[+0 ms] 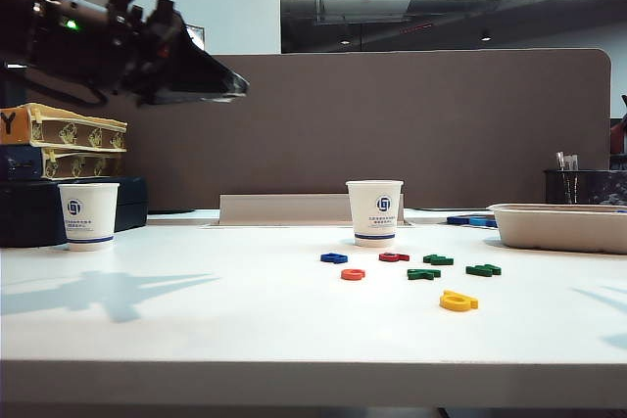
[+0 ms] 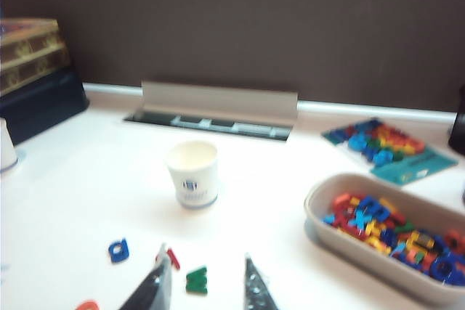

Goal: Pick up the letter "c" and put it in the paper cup.

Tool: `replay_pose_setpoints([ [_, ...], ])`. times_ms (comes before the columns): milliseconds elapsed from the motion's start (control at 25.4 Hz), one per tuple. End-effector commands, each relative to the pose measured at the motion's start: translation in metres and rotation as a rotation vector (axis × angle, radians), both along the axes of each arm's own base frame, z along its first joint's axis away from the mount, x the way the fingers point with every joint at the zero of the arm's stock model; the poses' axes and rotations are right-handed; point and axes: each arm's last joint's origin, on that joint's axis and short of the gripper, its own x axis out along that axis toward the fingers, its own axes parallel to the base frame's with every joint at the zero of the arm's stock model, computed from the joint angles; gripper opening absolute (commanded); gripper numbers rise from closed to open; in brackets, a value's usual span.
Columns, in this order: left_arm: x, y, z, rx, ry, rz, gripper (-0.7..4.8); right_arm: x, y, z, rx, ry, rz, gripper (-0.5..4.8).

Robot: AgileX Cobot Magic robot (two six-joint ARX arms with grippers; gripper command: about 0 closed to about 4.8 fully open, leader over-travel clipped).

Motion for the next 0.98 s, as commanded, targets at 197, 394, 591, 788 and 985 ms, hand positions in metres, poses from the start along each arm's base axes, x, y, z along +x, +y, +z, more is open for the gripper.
replay_pose_setpoints([
  [197,0.007,-0.029,-0.010,0.129,-0.065,-0.009,0.89,0.006,0.000,-0.002,-0.002,0.016,-0.005,1.26],
  [394,0.011,-0.055,-0.027,0.228,-0.086,-0.053,0.89,0.007,0.000,-0.008,-0.006,0.071,-0.001,1.64],
  [591,0.021,-0.063,-0.038,0.258,-0.034,-0.071,0.91,0.008,0.000,-0.016,-0.035,0.132,0.003,1.81],
  [788,0.030,-0.072,-0.040,0.271,0.000,-0.094,1.40,0.011,0.000,-0.018,-0.037,0.148,0.002,1.81],
  [985,0.034,-0.079,-0.037,0.283,0.022,-0.110,1.54,0.015,0.000,-0.023,-0.037,0.180,0.002,1.81],
])
